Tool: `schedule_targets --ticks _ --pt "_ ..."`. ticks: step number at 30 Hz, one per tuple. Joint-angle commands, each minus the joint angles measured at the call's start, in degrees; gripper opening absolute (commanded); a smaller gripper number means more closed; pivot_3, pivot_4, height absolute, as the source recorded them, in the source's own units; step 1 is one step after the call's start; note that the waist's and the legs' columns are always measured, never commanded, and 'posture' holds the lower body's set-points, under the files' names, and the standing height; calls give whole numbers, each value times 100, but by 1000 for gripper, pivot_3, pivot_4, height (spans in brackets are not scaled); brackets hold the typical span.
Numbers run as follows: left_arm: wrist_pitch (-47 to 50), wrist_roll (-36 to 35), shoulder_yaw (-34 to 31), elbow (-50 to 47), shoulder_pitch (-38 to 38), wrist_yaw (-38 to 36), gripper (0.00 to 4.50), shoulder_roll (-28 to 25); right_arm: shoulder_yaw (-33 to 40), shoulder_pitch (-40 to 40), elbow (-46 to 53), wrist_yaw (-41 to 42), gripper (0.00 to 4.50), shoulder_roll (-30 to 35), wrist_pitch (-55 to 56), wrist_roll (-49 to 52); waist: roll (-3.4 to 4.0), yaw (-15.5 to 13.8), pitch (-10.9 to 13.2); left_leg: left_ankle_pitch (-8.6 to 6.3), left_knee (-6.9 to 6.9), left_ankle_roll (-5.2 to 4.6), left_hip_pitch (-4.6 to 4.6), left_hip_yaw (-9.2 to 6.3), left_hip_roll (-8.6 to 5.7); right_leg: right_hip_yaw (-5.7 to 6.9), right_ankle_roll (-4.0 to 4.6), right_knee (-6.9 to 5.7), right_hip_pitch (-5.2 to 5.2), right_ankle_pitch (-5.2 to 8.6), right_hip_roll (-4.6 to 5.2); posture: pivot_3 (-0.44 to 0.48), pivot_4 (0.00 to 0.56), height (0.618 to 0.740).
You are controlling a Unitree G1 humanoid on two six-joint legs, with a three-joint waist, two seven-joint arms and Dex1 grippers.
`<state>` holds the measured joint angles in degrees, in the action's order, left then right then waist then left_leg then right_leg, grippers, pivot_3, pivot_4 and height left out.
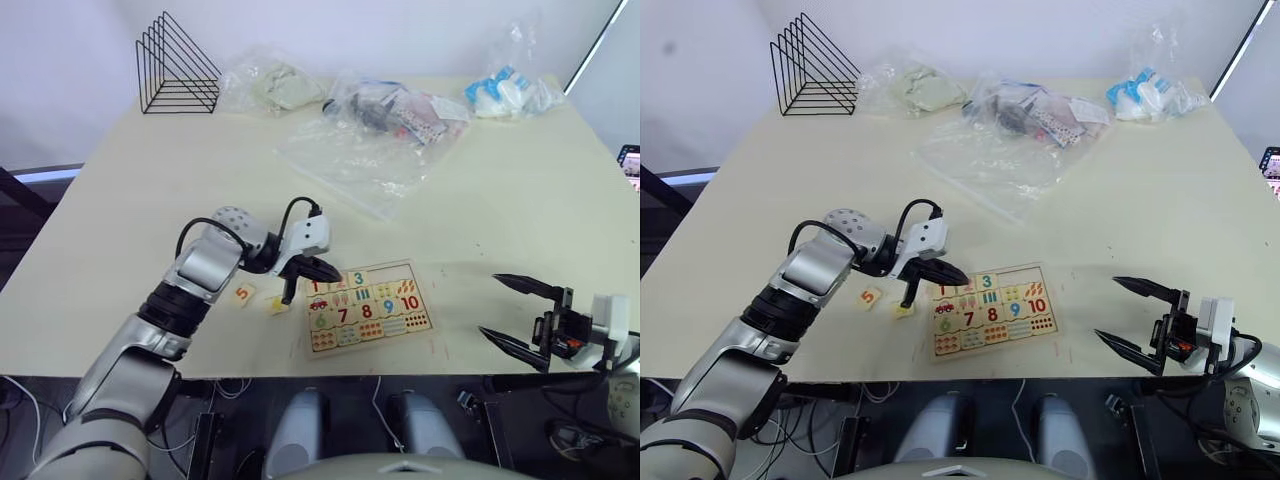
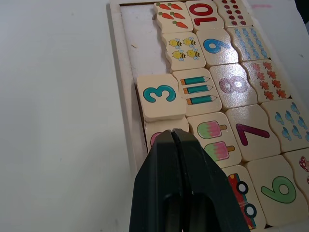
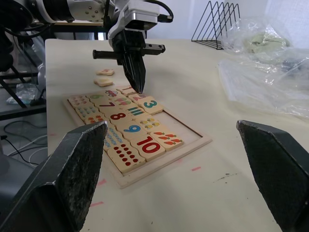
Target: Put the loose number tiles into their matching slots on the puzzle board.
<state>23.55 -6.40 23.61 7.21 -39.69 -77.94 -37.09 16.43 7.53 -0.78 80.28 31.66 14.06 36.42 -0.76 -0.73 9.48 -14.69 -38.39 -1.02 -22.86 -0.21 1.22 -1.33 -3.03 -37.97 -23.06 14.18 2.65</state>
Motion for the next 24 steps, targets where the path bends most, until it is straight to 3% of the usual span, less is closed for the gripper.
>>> schedule_targets --ticks 1,24 --pt "-89 75 12 -117 -30 13 20 41 67 -6 168 -18 4500 11 100 59 0 4 0 0 0 0 0 0 0 0 0 0 0 0 0 0 150 740" --pt "-121 202 79 -116 10 100 20 208 53 5 173 -17 4500 7 105 55 0 5 0 0 0 0 0 0 0 -1 0 0 0 0 0 0 150 740"
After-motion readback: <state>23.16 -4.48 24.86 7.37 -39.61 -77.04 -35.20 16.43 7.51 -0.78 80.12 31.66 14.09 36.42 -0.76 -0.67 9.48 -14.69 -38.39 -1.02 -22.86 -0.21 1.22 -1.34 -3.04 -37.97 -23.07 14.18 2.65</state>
